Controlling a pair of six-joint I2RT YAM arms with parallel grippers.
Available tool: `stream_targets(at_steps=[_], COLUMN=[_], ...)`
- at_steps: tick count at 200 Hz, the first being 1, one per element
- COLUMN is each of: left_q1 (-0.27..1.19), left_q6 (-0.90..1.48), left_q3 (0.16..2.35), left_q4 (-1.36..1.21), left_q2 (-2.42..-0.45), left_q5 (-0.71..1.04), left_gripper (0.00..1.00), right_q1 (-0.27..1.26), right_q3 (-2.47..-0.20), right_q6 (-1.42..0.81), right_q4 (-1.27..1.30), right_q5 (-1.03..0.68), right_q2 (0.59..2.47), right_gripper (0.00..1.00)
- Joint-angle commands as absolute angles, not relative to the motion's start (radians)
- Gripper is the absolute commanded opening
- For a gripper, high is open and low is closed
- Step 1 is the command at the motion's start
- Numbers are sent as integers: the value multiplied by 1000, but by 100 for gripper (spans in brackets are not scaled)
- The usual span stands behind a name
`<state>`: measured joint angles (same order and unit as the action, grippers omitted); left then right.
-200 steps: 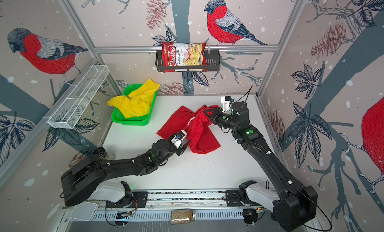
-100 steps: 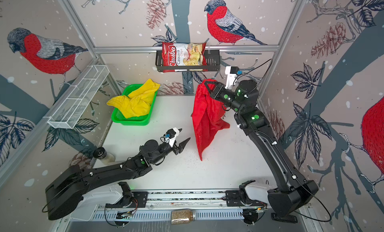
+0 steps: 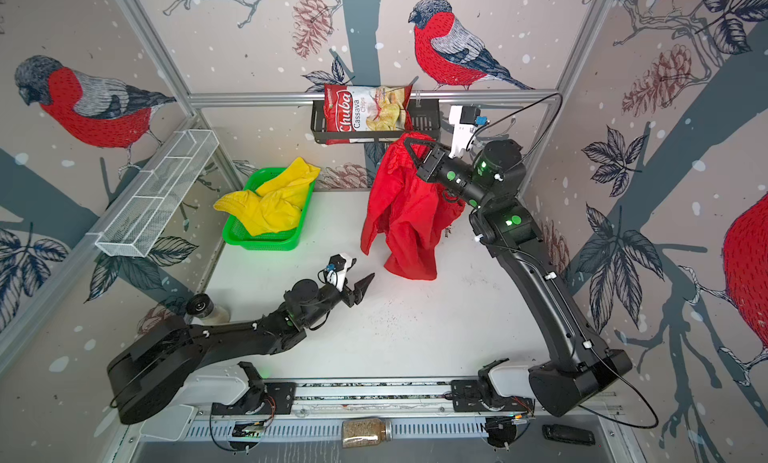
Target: Fold and stack the shorts
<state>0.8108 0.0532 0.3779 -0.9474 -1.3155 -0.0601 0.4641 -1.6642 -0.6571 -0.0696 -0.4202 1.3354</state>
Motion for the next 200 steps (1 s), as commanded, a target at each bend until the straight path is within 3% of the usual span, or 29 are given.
stream_targets(at_steps=[1, 53, 88, 103, 200], left_q1=[787, 779, 779, 780, 821], left_q6=[49, -70, -63, -64, -31], left_q3=[361, 365, 396, 402, 510], left_q4=[-1039, -1076, -1127, -1176, -1261], left_q2=[-1315, -1388, -1470, -1500, -1654], left_q5=[-52, -74, -83, -31, -58], left_gripper=[73, 73, 72, 79, 78], right_q1=[466, 467, 468, 470, 478], right_q3=[-1684, -1706, -1710, -1710, -1715], right_q6=[-628, -639, -646, -646, -650], right_q4=[-40, -28, -21, -21, -11], right_q5=[-439, -463, -472, -471, -476], right_q2=[1337, 1338, 1333, 1332, 1337], right_gripper=[5, 5, 5, 5, 5])
